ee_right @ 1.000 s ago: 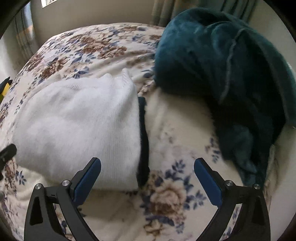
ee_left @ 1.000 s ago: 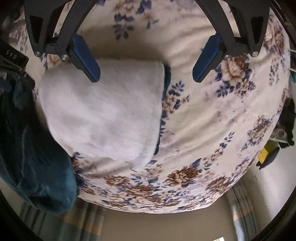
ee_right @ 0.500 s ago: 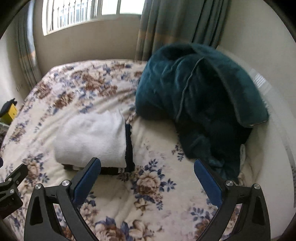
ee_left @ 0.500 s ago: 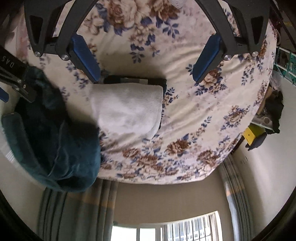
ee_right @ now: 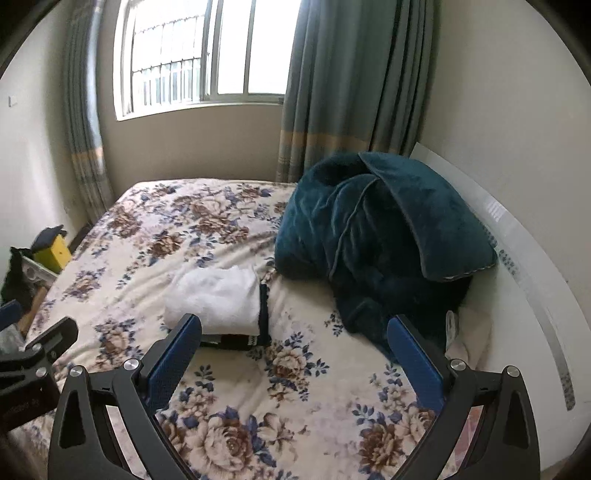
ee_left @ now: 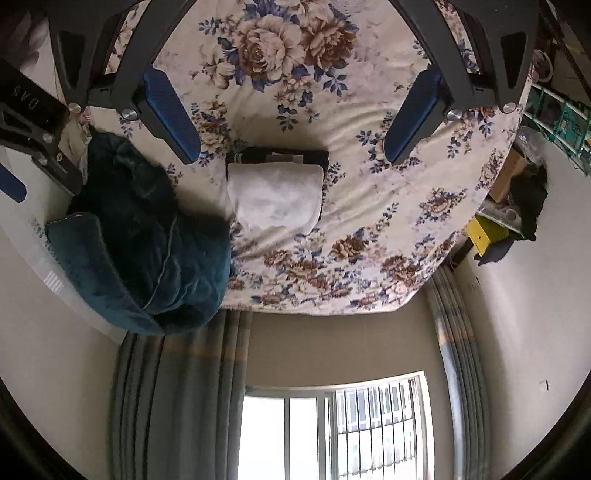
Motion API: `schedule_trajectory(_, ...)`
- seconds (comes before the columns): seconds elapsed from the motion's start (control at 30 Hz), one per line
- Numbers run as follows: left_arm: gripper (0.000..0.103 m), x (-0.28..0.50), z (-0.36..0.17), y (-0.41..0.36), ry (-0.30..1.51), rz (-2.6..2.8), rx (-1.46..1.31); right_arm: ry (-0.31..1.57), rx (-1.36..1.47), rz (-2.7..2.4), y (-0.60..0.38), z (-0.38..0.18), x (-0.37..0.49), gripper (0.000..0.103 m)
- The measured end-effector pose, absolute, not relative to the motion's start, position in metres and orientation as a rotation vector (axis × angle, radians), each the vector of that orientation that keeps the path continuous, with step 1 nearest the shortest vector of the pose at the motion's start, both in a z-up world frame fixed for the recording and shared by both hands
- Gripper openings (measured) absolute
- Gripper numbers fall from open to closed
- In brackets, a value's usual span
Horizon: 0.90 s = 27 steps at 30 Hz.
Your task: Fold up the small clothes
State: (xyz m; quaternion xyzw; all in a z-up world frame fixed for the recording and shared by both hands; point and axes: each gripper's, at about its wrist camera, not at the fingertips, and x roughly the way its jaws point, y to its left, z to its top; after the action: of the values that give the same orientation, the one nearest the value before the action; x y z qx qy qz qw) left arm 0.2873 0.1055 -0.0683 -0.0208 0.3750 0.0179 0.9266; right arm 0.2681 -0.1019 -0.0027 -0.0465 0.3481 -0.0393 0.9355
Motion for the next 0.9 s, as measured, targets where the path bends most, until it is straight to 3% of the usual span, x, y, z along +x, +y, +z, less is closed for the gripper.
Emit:
schedule_trajectory(0.4,0.102,0.222,-0.031,0.097,0.706,0.033,-0.038,0.642,-0.081,-0.027,-0.112,0.065,0.167,0.102)
schedule_trajectory(0.9,0.102,0.193,-0.023,0.092,0.673,0.057,-0.033,0.627,-0.066,0.005,-0.122,0.081,0.139,0.102)
